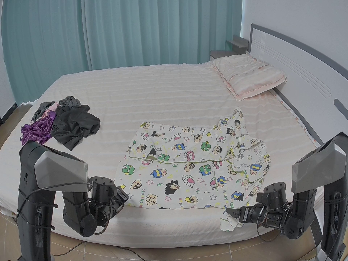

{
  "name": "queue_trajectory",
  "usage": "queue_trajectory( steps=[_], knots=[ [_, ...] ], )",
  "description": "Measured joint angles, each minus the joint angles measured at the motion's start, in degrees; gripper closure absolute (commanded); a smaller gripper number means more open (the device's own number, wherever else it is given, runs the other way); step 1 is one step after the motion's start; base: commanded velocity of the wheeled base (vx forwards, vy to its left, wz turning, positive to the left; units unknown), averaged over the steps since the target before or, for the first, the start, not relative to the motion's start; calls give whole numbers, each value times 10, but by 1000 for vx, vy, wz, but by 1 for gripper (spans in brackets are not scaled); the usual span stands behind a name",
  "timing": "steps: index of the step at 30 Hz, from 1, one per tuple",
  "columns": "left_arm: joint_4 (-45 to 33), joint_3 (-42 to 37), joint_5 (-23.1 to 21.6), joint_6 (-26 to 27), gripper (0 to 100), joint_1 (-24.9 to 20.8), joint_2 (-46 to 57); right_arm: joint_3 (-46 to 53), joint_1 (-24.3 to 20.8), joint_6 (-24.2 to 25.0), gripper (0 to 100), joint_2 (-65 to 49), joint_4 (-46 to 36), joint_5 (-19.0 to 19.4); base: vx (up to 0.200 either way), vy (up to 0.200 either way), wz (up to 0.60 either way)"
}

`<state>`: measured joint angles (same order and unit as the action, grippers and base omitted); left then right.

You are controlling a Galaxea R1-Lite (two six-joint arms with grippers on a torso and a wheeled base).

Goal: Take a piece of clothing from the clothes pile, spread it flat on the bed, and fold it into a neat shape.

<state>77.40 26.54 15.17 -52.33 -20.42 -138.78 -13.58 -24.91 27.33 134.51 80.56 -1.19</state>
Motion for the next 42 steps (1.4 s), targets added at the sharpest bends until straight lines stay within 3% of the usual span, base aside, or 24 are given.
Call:
queue_trajectory(
  steps=[6, 7, 23, 31, 36, 37, 42],
  knots=[
    [0, 0, 2, 0, 100, 0, 1, -15, -7, 0, 0, -4, -15, -15, 0, 0, 0],
    [0, 0, 2, 0, 100, 0, 1, -16, -9, 0, 100, -4, -15, -16, 0, 0, 0],
    [0, -4, 3, 0, 100, 1, 1, 30, 11, -13, 100, -18, -14, -31, 0, 0, 0],
    [0, -5, 4, 0, 100, 2, 1, 75, 79, -73, 100, -22, 5, -22, 0, 0, 0],
    [0, -6, 4, 0, 100, 3, 1, 108, 132, -113, 100, -21, 34, 11, 0, 0, 0],
    [0, -6, 4, 0, 100, 3, 1, 111, 141, -116, 0, -21, 39, 15, 0, 0, 0],
    [0, -7, 5, 0, 100, 3, 1, 120, 182, -143, 0, -13, 50, 44, 0, 0, 0]
  ],
)
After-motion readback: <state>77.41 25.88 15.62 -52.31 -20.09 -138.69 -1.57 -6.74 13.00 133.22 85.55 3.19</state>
